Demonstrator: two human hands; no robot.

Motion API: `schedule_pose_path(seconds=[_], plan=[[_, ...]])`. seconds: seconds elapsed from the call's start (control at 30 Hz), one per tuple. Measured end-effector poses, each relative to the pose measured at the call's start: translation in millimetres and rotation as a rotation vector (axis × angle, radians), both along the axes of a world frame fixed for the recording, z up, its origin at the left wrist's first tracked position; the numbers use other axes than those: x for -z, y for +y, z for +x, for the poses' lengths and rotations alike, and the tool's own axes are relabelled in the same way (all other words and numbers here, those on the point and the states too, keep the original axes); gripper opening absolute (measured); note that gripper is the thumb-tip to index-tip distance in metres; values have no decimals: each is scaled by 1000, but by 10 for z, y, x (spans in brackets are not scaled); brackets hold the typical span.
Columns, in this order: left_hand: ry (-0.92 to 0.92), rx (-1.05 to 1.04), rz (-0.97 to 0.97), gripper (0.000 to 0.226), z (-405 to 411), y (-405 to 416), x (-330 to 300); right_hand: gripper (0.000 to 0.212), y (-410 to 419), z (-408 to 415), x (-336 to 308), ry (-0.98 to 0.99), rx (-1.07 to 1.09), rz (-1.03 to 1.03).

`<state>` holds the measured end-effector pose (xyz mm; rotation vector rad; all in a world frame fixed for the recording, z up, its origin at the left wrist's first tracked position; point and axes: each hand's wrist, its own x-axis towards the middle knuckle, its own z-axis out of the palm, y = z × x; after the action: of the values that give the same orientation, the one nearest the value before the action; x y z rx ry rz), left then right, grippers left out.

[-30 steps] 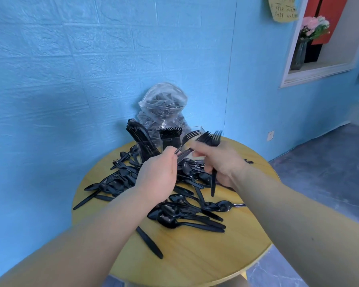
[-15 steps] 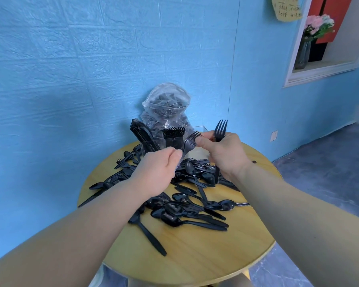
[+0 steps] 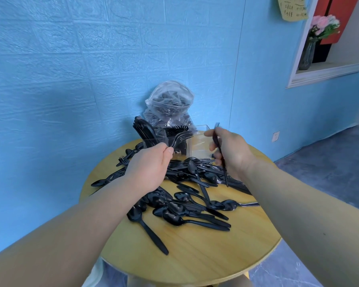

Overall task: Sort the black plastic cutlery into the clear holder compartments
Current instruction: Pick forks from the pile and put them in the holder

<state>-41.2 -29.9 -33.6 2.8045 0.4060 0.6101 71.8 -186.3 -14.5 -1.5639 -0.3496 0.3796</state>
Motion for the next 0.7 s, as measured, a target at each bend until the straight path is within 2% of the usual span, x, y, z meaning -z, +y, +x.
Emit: schedule_pose_path(seconds=[0.07,0.17,0.37,0.63,0.7], plan=[[3,-12,-8,47,1,1,-11,17,13,-2,9,-31,-49,7],[-10,-23,-20,46,7,-18,-24,16,39,-37,-7,-49,-73,39],[-18,7,-36,40,19,-86,-34,17,136,-105,35,108,-211,252],[31,91,-89,38,4,-137,-30,25,196,-158,104,47,-74,329],[81,110,-68,36,9,-132,-24,26,196,-154,118,-114,-13,201]])
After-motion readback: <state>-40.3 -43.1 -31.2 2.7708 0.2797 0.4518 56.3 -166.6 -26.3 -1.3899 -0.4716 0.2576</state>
